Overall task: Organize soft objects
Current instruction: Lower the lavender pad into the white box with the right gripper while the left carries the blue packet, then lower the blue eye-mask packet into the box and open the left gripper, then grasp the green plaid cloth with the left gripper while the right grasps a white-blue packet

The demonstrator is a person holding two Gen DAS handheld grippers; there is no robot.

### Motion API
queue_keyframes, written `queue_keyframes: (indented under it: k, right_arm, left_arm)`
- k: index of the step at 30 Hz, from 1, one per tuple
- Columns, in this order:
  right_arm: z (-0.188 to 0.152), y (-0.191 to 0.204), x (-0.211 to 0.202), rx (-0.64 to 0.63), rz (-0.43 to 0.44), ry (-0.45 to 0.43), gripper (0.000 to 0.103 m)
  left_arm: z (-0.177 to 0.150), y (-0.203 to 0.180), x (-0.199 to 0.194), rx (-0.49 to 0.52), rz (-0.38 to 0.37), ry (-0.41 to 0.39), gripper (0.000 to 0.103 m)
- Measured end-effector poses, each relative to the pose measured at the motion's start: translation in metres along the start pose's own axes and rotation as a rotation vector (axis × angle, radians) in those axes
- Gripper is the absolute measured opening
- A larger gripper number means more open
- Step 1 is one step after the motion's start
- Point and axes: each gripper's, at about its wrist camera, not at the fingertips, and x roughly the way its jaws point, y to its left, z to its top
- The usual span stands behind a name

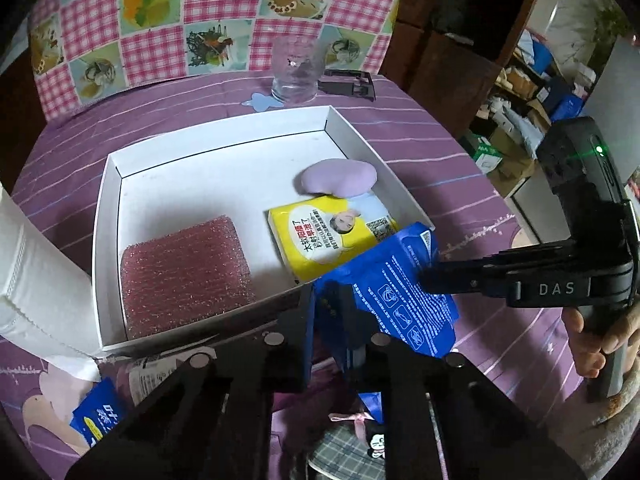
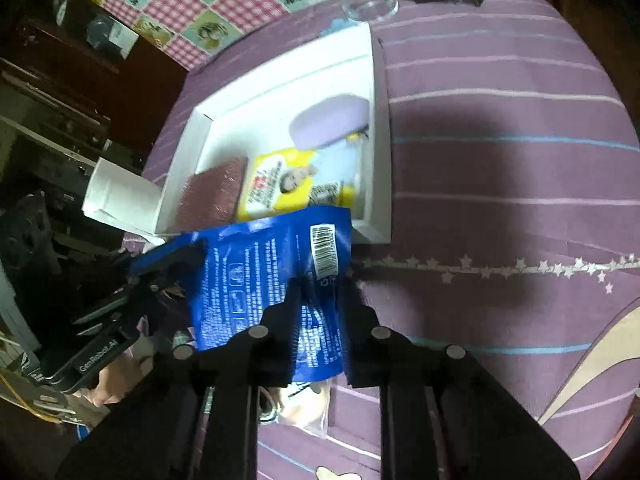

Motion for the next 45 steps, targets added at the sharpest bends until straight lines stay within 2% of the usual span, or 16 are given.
queue_keyframes:
  k: [4,7,10,15,19,22,24,25,27,29,31,34,37,42,44,45]
  right_arm:
    - [-0.001,0.009,-0.017,-0.009,0.088,-0.046,0.017]
    - [0.002,0.024,-0.026,-0.021,0.125,-0.106,0.017]
    - [0.006,0.046,-0.025,-0.035,0.155,-0.16,0.017]
    - [0.015,0.073,0.006,0.014,0.139,-0.209,0.017]
    - [0.019,0.069,0.022,0.096,0.122,-0.387,0.017]
    - [0.019,0.062,0.03,0.114,0.125,-0.458,0.017]
    - [0.022,0.055,0.042,0.131,0.159,-0.424,0.017]
    - [0.024,0.052,0.047,0.143,0.169,-0.401,0.017]
    - [0.025,0.05,0.051,0.159,0.151,-0.382,0.017]
    - [0.026,0.053,0.044,0.137,0.116,-0.388,0.017]
    - [0.023,0.054,0.032,0.111,0.098,-0.403,0.018]
    - [0.02,0.058,0.015,0.074,0.086,-0.433,0.024]
    - [0.019,0.064,0.004,0.04,0.064,-0.448,0.037]
    - [0.013,0.08,-0.017,-0.063,-0.009,-0.497,0.041]
    - [0.005,0.088,-0.025,-0.092,-0.057,-0.54,0.052]
    - [0.0,0.092,-0.029,-0.109,-0.09,-0.552,0.059]
  left_arm:
    - [0.004,0.014,-0.011,-0.072,-0.015,-0.054,0.007]
    - [0.007,0.031,-0.029,-0.145,-0.039,-0.142,0.007]
    - [0.008,0.045,-0.045,-0.194,0.023,-0.225,0.007]
    - [0.007,0.069,-0.06,-0.274,0.154,-0.333,0.007]
    - [0.005,0.082,-0.054,-0.304,0.27,-0.367,0.007]
    - [0.004,0.087,-0.049,-0.32,0.289,-0.368,0.007]
    - [0.004,0.087,-0.048,-0.313,0.265,-0.364,0.007]
    - [0.004,0.085,-0.05,-0.309,0.255,-0.367,0.009]
    - [0.006,0.081,-0.051,-0.286,0.25,-0.356,0.022]
    - [0.007,0.078,-0.054,-0.271,0.242,-0.364,0.042]
    - [0.005,0.075,-0.057,-0.263,0.237,-0.386,0.05]
    - [0.006,0.07,-0.059,-0.24,0.243,-0.385,0.051]
    - [0.006,0.063,-0.061,-0.216,0.257,-0.386,0.051]
    - [0.005,0.049,-0.069,-0.174,0.286,-0.399,0.053]
    - [0.003,0.04,-0.073,-0.162,0.304,-0.394,0.058]
    - [0.0,0.035,-0.077,-0.15,0.284,-0.405,0.058]
